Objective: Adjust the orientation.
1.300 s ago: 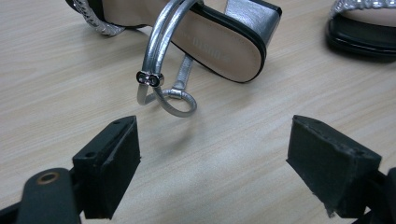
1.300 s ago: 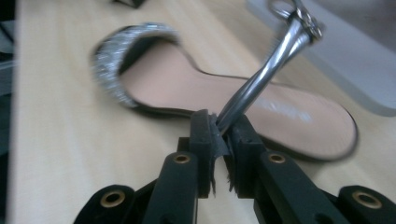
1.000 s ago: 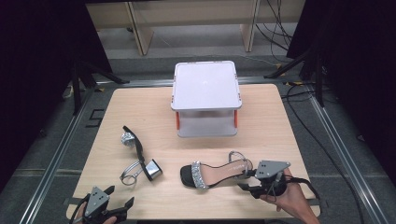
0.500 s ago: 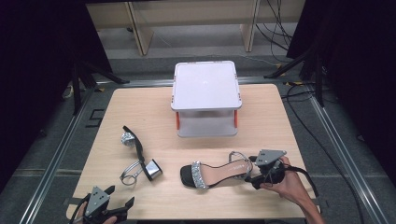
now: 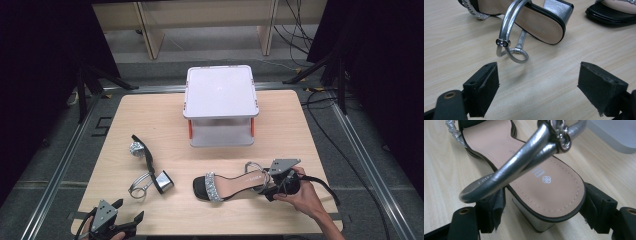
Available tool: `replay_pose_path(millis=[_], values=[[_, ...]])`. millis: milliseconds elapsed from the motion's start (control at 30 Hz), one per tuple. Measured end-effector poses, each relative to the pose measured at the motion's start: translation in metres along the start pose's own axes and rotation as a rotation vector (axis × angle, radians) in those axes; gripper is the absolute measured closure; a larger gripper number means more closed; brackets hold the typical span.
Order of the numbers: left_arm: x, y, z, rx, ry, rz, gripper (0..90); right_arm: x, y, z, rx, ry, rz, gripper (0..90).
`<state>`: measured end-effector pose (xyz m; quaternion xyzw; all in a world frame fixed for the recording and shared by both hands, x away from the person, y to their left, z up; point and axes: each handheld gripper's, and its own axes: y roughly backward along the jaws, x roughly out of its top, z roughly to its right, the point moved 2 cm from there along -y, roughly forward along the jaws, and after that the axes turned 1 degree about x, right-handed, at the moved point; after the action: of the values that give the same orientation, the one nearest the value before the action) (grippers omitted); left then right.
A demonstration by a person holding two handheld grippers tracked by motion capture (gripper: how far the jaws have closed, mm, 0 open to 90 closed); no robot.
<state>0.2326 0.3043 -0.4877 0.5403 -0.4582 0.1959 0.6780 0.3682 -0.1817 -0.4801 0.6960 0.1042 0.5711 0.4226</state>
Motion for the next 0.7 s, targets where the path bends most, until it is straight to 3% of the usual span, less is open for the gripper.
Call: replay_pose_path(millis=[67,133,167,200,267,367,500,600,633,700], values=[[0.0,-0.001,0.0,0.001,0.008,0.007,16.6,0.003,0.001,0.0,-0.067,-0.035,0.001,26.9],[0.0,-0.001,0.0,0.0,-0.006,0.001,16.6,0.003,0.001,0.002,-0.091,-0.049,-0.001,26.8],[-0.001,-0.001,-0.001,0.003,-0.016,-0.007,16.6,0.001,0.001,0.007,-0.132,-0.109,-0.009,26.8],[0.0,-0.001,0.0,-0.005,0.004,0.007,16.6,0.001,0.001,0.007,-0.132,-0.109,-0.009,26.8],[0.0,-0.001,0.0,-0.001,0.007,0.007,16.6,0.0,0.0,0.008,-0.138,-0.16,-0.01,26.7],[0.0,0.0,-0.001,-0.003,-0.006,-0.005,16.6,0.001,0.002,-0.007,-0.183,-0.181,-0.047,27.9],[0.0,0.0,0.0,0.003,0.0,0.007,16.6,-0.002,0.01,-0.016,-0.157,-0.149,-0.05,33.4],[0.0,0.0,-0.001,0.003,-0.002,0.005,16.6,-0.004,0.015,-0.025,-0.138,-0.166,-0.062,35.8],[0.0,0.001,-0.001,-0.001,-0.004,0.0,16.6,-0.006,0.017,-0.032,-0.112,-0.124,-0.042,38.2],[0.0,0.0,0.0,-0.001,-0.001,0.006,16.6,-0.007,0.018,-0.037,-0.107,-0.129,-0.045,38.7]])
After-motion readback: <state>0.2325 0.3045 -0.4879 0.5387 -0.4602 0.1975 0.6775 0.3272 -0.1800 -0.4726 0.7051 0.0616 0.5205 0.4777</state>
